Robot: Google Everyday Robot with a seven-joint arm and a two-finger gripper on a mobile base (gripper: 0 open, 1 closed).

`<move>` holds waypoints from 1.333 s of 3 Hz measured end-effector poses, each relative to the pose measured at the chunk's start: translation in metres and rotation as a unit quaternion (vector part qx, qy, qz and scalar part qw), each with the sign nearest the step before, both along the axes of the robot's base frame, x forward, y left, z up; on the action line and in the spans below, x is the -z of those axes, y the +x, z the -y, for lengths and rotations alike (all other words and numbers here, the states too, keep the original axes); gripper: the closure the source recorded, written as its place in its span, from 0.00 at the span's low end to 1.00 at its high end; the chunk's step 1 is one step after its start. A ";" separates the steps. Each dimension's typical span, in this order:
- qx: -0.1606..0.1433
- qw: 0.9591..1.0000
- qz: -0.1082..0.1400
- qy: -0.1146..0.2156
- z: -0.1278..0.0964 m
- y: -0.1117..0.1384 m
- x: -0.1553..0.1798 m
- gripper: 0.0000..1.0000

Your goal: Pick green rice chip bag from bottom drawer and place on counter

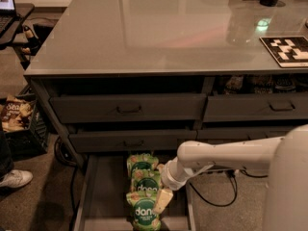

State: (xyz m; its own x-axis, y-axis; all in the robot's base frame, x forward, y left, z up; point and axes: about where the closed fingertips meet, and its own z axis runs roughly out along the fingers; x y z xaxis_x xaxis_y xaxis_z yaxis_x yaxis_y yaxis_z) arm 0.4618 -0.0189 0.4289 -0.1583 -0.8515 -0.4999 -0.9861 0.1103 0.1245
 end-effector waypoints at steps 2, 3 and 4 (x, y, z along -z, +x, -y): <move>0.014 0.999 -0.038 -0.013 -0.003 0.019 0.077 0.00; 0.014 0.999 -0.039 -0.012 -0.003 0.020 0.078 0.00; 0.010 0.999 -0.035 -0.001 -0.008 0.015 0.087 0.00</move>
Offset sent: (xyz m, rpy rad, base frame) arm 0.0257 0.0007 -0.0906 -0.0466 0.0843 -0.0298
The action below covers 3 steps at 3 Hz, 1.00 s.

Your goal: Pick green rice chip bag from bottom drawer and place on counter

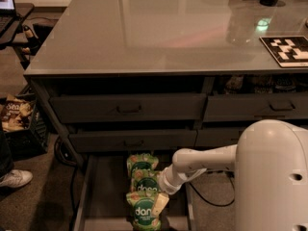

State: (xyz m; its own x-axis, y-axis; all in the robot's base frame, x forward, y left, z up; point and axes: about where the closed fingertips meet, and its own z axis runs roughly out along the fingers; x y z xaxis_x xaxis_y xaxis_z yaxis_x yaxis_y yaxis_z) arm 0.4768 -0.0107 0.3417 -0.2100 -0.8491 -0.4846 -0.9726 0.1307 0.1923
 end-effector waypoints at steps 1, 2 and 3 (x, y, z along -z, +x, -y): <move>0.003 1.000 0.016 -0.005 -0.005 0.004 0.023 0.00; 0.010 1.000 0.027 -0.011 -0.011 0.014 0.045 0.06; 0.012 0.999 0.028 -0.015 -0.014 0.020 0.065 0.15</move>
Offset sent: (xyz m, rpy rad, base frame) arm 0.0284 0.0156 -0.0695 -0.0349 -0.0881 -0.0415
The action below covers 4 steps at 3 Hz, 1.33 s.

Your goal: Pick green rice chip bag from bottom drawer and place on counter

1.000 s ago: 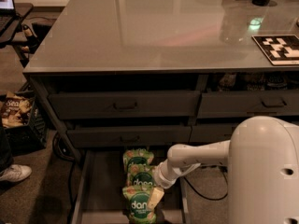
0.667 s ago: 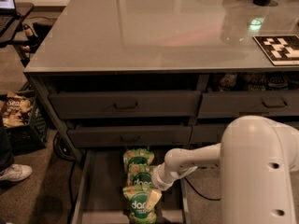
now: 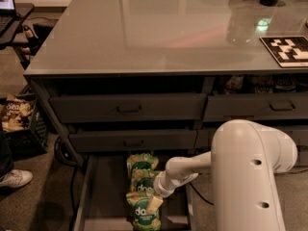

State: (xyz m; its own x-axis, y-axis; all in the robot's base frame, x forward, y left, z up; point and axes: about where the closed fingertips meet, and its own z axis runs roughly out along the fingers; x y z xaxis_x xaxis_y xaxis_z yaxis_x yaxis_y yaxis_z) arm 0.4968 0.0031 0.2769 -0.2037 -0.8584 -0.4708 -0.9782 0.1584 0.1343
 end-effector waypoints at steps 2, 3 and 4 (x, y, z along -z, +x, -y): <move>-0.006 1.000 -0.015 -0.011 -0.004 0.003 0.031 0.20; -0.010 0.999 -0.025 -0.023 -0.005 0.000 0.045 0.38; -0.011 0.999 -0.025 -0.023 -0.005 0.000 0.045 0.61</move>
Offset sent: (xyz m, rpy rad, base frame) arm 0.0069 0.0048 -0.0464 -0.0383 0.0451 0.0222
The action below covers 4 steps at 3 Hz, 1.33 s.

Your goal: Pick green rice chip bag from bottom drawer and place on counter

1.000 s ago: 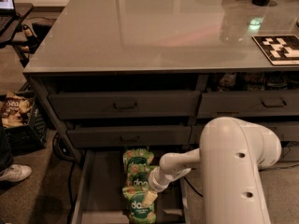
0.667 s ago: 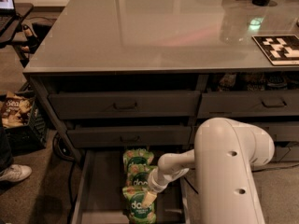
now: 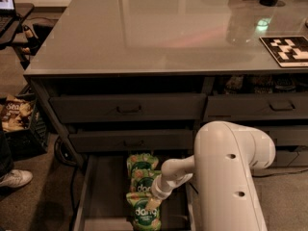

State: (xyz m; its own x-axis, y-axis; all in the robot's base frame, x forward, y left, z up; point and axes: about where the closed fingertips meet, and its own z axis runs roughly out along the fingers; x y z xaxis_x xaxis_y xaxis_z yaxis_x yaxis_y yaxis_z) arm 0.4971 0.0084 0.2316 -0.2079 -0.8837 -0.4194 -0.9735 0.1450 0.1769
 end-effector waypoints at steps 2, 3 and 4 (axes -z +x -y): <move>0.000 1.000 0.000 0.000 0.000 0.000 0.000 1.00; 0.000 1.000 0.000 0.000 0.000 0.000 0.000 1.00; 0.030 0.999 -0.010 0.024 0.003 -0.015 -0.019 1.00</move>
Offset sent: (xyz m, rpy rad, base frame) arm 0.0000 0.0000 0.0000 0.0000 0.0000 0.0000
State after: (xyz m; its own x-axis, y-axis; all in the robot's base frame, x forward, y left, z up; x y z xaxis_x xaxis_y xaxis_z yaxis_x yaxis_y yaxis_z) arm 0.4824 0.0057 0.2503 -0.2694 -0.8484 -0.4557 -0.9593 0.1947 0.2046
